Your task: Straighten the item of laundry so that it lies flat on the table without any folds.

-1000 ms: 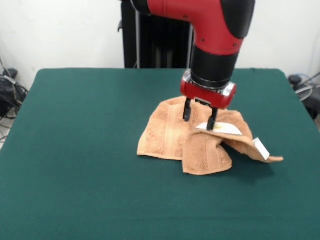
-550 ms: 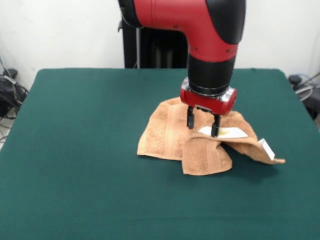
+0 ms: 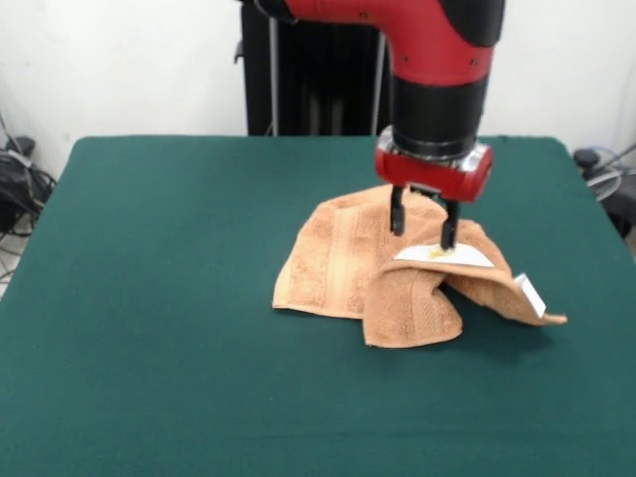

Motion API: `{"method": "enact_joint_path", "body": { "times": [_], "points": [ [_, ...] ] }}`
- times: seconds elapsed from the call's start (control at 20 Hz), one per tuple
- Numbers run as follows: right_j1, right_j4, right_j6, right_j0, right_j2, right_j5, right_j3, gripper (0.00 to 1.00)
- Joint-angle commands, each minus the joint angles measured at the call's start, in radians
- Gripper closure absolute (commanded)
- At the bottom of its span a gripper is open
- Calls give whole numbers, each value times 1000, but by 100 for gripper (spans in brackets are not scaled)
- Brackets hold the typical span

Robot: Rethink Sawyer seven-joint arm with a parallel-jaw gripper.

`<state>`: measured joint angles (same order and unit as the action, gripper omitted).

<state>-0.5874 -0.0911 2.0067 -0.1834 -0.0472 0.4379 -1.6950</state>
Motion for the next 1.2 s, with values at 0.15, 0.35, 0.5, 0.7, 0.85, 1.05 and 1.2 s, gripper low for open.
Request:
{"method": "enact_joint_path", "body": {
  "times": [0.15,0.35,0.5,0.7,0.85,1.05,1.2],
  "points": [
    [-115,-90,223,32,8,74,-40,0],
    [-67,-82,220,36,58,62,9,0],
    [24,-63,222,38,109,5,60,0],
    [131,-44,201,22,155,-23,132,0],
    [169,-33,167,-9,147,-65,142,0],
    [186,-34,160,-15,153,-71,151,0],
    [191,-43,170,-7,156,-75,150,0]
  ]
}}
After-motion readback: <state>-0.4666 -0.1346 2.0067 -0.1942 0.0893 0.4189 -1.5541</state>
